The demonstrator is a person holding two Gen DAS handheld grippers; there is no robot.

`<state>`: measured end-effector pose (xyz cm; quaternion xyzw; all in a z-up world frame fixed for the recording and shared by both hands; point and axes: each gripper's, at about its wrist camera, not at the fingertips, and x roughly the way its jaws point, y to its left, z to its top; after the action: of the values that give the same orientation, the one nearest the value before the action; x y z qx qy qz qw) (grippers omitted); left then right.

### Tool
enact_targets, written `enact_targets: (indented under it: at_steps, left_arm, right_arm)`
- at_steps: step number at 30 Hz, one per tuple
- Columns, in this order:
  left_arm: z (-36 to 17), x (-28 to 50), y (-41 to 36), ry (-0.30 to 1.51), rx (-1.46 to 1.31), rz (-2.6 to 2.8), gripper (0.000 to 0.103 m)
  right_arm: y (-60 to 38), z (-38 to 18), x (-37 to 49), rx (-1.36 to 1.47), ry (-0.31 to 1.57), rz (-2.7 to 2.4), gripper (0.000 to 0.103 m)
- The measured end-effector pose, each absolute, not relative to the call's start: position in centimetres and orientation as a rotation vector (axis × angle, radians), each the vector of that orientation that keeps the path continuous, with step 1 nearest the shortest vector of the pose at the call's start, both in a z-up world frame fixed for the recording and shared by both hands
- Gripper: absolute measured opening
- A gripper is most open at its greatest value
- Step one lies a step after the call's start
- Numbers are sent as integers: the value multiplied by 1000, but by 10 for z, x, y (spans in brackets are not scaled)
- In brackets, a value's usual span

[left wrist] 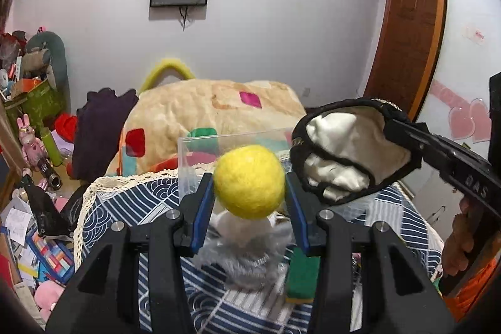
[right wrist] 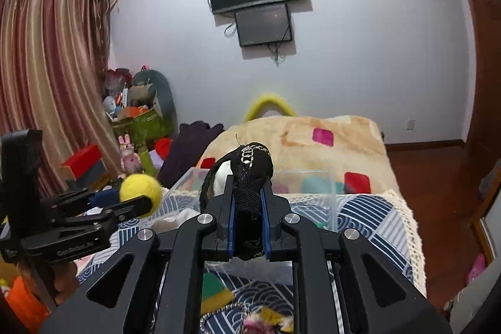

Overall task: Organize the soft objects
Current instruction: 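Lower the ball and bag into the clear box and open both tools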

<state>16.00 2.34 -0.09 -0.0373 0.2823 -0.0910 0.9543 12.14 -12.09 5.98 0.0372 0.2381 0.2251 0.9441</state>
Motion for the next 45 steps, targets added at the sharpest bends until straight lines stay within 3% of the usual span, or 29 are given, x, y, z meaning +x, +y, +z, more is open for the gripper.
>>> enact_targets:
  at_steps: [15,18,21,23,29,34,38,45]
  left_arm:
    - [-51,243,-14,788,-13,-215,44]
    - [-53,241,-22,790,20,-232,49]
    - [-52,235,-26,788,26,-255,59]
    - [-50,231,-26,782,24,-261,60]
    - [-33,209,-18,736,7,-232,76]
    - [-15,187,-2,682,-43,-218,92]
    - [-12,173,11,662,-70,-185,92]
    - [-33,151,21,679,-53,-142,92]
  right_arm:
    - [-111,7,161,-14,707,433,13]
    - [-113,8,159,-43,718,414,16]
    - [-115,10,157,-56,735,409,27]
    - [-118,11,155,-48,740,414,44]
    - [-121,20,138,-86,673,369,64]
    - [-122,32,117,-107,597,373,69]
    - [-131,33,106,-63,579,381,79]
    - [-144,15,98,-12,634,372,79]
